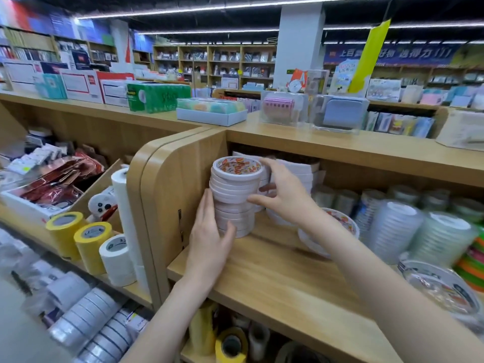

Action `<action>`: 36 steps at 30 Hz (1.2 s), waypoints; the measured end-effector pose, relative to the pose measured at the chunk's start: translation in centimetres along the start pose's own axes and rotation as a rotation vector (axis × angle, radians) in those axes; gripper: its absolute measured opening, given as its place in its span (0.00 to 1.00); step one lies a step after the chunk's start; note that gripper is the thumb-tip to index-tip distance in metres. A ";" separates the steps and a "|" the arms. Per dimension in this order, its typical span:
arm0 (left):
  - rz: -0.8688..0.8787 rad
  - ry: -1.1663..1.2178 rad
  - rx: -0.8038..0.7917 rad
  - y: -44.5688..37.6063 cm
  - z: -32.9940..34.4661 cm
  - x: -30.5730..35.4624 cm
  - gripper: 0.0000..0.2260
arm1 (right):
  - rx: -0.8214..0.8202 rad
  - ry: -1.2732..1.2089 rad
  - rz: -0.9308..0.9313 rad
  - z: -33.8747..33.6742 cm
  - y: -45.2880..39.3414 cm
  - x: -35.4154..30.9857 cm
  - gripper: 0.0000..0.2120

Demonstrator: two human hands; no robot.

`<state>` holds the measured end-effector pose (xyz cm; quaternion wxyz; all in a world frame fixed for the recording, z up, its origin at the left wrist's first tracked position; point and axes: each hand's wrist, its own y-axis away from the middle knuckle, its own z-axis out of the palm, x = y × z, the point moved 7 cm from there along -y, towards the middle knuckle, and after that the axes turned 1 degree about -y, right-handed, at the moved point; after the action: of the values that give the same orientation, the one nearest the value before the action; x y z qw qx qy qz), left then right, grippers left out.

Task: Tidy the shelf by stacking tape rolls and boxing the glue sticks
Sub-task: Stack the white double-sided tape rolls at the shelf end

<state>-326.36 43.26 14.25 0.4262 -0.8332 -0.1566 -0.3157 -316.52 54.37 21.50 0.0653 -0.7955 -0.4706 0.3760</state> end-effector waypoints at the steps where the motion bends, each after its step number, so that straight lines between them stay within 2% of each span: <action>1: 0.005 0.007 -0.006 0.0 0.1 0.0 0.31 | 0.022 -0.031 0.033 0.5 0.2 0.2 0.39; 5: 0.018 0.022 -0.067 0.0 0.7 -0.2 0.34 | 0.074 0.010 0.019 1.2 0.2 -0.1 0.37; 10: 0.031 0.001 -0.117 -0.1 1.4 -0.3 0.36 | -0.042 0.018 0.025 1.7 -0.2 0.2 0.39; 13: 0.033 0.006 -0.124 -0.1 1.5 -0.2 0.37 | -0.077 -0.046 0.059 2.4 -0.4 0.3 0.39; 19: 0.102 0.000 -0.033 -0.3 0.4 0.7 0.38 | 0.008 -0.138 0.109 2.1 -0.6 0.8 0.32; 24: 0.127 -0.009 -0.073 -0.4 0.6 0.9 0.38 | -0.057 -0.318 0.174 2.2 -0.5 1.0 0.33; 29: 0.111 -0.030 -0.117 -0.6 0.7 0.8 0.38 | -0.041 -0.322 0.252 2.2 -0.7 0.7 0.33; 32: 0.070 -0.017 0.028 0.2 -0.3 1.7 0.33 | 0.056 -0.329 0.275 0.4 1.2 1.1 0.32; 34: 0.098 -0.023 0.153 1.3 -1.0 2.7 0.28 | 0.120 -0.280 0.315 -2.0 3.9 2.1 0.27; 36: 0.173 -0.046 0.206 2.4 -0.8 3.9 0.24 | 0.135 -0.160 0.345 -4.7 7.3 3.4 0.21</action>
<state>-322.43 41.19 15.71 0.5313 -0.8024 -0.1255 -0.2411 -307.40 54.27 19.70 0.0157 -0.8257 -0.3048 0.4744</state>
